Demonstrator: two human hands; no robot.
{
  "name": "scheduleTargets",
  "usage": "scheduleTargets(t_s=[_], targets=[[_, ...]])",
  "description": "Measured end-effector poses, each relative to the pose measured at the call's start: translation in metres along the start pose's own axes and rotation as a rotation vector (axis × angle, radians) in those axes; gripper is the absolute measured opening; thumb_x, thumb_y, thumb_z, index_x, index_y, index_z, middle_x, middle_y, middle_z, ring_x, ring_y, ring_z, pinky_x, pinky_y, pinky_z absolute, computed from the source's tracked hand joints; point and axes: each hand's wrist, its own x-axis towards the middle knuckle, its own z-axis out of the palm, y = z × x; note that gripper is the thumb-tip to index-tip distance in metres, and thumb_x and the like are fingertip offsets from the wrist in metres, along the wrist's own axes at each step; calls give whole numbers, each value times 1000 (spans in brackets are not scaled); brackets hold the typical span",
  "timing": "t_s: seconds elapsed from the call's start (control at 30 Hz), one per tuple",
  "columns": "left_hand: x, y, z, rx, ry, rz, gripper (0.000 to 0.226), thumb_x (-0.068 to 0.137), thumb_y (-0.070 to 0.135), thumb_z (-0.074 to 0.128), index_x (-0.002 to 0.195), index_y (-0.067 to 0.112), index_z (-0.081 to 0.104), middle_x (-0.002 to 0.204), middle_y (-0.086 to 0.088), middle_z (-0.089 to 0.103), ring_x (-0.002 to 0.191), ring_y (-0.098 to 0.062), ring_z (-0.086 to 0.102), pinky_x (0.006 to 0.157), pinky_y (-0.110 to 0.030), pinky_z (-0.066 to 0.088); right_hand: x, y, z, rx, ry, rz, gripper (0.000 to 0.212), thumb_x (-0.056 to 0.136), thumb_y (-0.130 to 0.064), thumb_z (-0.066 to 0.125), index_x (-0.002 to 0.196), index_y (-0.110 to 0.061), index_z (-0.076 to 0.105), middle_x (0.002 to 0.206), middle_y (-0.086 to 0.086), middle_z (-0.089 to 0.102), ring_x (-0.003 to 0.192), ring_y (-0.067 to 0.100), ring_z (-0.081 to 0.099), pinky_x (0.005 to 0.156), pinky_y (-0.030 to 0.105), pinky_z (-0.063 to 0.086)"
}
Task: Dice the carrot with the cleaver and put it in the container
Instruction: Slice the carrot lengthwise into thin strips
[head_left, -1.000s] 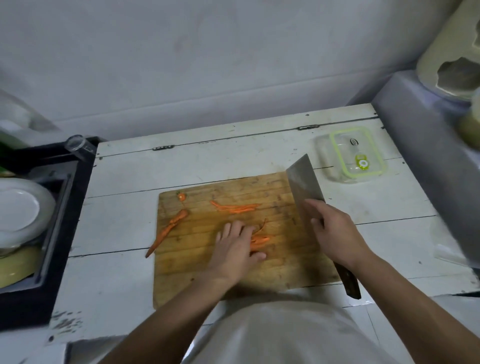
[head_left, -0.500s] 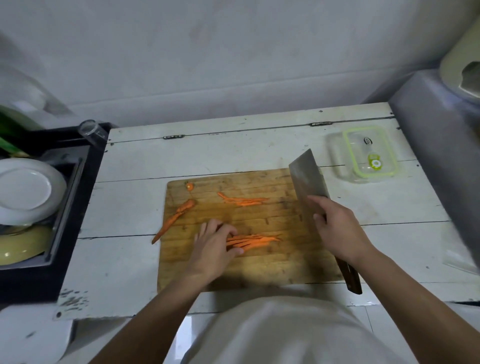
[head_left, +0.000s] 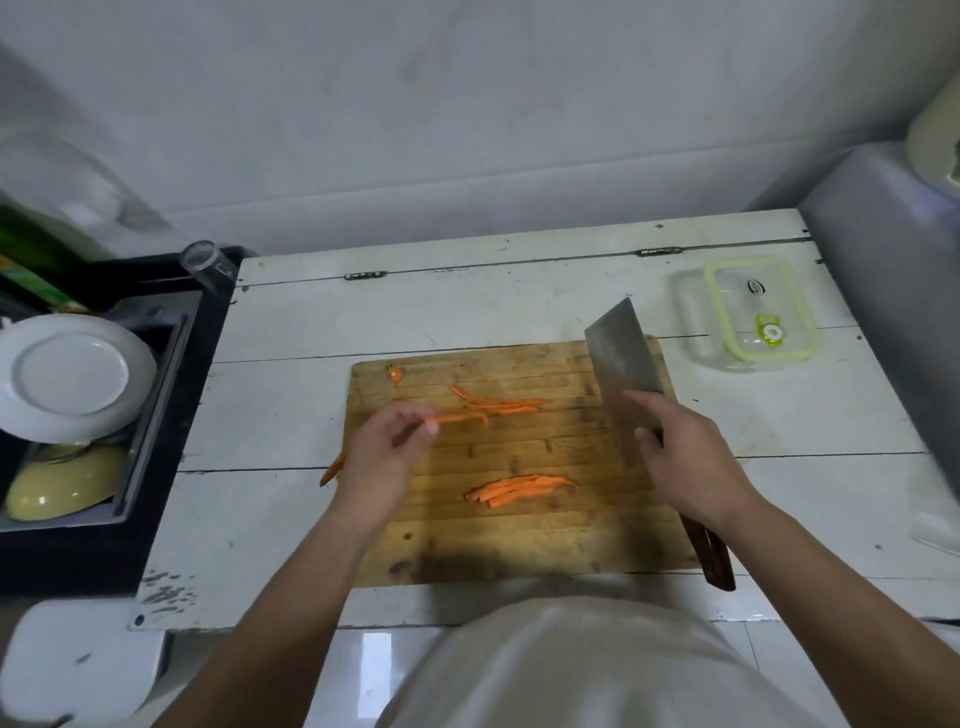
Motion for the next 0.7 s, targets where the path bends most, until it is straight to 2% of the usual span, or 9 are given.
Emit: scheduleTargets(t_s=[0.1, 0.2, 0.27, 0.33, 0.4, 0.47, 0.53, 0.6, 0.7], targets=[[13, 26, -11, -197, 75, 82, 15, 100, 7, 62, 102, 20, 69, 108, -6, 76, 111, -25, 69, 104, -51, 49, 1, -1, -1, 18, 5, 6, 46, 100, -11, 54, 143, -25, 52, 130, 5, 66, 117, 26, 61, 100, 37, 48], [26, 45, -7, -149, 100, 139, 25, 103, 7, 52, 104, 25, 70, 102, -3, 74, 101, -22, 69, 90, -50, 53, 1, -2, -3, 19, 7, 13, 46, 100, -12, 54, 144, -25, 52, 129, 5, 66, 116, 27, 61, 101, 39, 48], [34, 46, -2, 103, 103, 245, 28, 104, 13, 52, 111, 32, 71, 102, 7, 70, 92, -12, 66, 85, -43, 55, 0, -1, -6, 19, 16, 9, 46, 100, -12, 54, 144, -25, 52, 131, 5, 65, 117, 26, 61, 101, 37, 48], [41, 37, 7, 550, -10, 426, 31, 104, 12, 54, 129, 26, 66, 108, 10, 61, 91, -4, 59, 87, -30, 52, 0, 0, -8, 24, 24, 13, 46, 100, -13, 54, 144, -24, 52, 131, 4, 65, 116, 25, 61, 100, 35, 48], [49, 19, 22, 870, -162, 519, 35, 102, 11, 57, 136, 18, 60, 114, 2, 62, 101, -15, 60, 91, -35, 50, -1, 2, -10, 23, 32, 18, 45, 100, -13, 54, 144, -24, 52, 132, 4, 64, 116, 25, 61, 100, 36, 48], [54, 2, 38, 1007, -237, 551, 24, 99, 14, 62, 123, 16, 65, 114, -3, 67, 107, -26, 61, 93, -42, 49, -2, 2, -12, 20, 32, 23, 46, 99, -13, 55, 144, -22, 52, 135, 3, 63, 120, 25, 60, 103, 36, 47], [58, -7, 53, 1033, -239, 583, 15, 96, 18, 67, 110, 20, 68, 109, 2, 70, 109, -23, 58, 94, -39, 41, -4, 2, -13, 17, 26, 31, 46, 99, -13, 56, 144, -22, 52, 137, 2, 62, 125, 24, 57, 106, 35, 45], [60, -9, 67, 991, -229, 611, 13, 94, 20, 69, 106, 25, 71, 108, 8, 71, 109, -20, 53, 93, -37, 33, -5, 4, -13, 21, 31, 35, 47, 98, -12, 57, 144, -22, 52, 137, 1, 62, 126, 22, 56, 107, 34, 44], [65, -12, 82, 969, -181, 672, 11, 91, 20, 74, 100, 26, 73, 104, 10, 70, 104, -21, 53, 89, -36, 30, -6, 7, -13, 20, 43, 39, 47, 98, -12, 57, 143, -23, 53, 136, 1, 63, 124, 22, 58, 106, 35, 45]])
